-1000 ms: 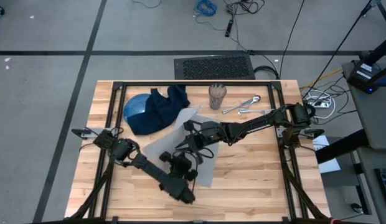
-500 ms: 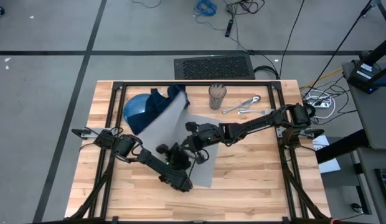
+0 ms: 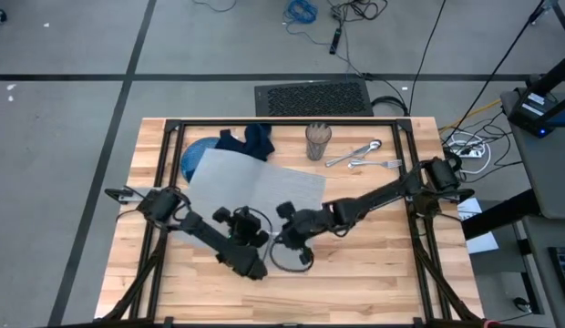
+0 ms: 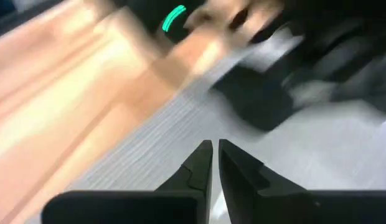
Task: Set table place
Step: Prepare the gray placemat
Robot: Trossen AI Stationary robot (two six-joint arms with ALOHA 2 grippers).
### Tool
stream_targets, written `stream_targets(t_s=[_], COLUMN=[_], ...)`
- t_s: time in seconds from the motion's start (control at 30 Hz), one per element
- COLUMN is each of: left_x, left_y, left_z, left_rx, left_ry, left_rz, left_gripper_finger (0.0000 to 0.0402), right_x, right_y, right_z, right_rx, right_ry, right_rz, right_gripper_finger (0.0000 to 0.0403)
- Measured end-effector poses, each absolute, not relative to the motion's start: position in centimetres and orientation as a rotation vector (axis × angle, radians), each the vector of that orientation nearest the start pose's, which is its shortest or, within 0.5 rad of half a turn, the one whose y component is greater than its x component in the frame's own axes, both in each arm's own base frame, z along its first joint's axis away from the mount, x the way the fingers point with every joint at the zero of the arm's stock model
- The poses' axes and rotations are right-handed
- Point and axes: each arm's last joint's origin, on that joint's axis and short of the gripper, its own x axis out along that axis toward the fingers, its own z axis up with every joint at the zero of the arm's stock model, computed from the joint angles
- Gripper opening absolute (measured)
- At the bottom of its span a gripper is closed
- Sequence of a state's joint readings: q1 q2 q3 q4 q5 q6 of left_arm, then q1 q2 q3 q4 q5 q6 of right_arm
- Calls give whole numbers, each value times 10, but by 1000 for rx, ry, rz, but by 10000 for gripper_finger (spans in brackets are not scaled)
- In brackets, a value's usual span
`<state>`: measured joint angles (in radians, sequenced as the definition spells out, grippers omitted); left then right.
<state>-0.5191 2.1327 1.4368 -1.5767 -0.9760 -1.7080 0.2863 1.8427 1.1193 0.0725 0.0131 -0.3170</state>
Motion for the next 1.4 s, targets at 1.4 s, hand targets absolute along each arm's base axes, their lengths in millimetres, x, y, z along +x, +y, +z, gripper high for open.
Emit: stream_targets(t_s=[1.4], left_x=[271], left_y=[-200], left_z=[240], left_rx=[87], left_ry=[606], left_rz=[766], left_gripper_finger=[0], right_x=[311], right_y=[161], right_z=[108], right_rx=[-123], right_ry=[1182], right_rz=[535], right_gripper_finger=[15])
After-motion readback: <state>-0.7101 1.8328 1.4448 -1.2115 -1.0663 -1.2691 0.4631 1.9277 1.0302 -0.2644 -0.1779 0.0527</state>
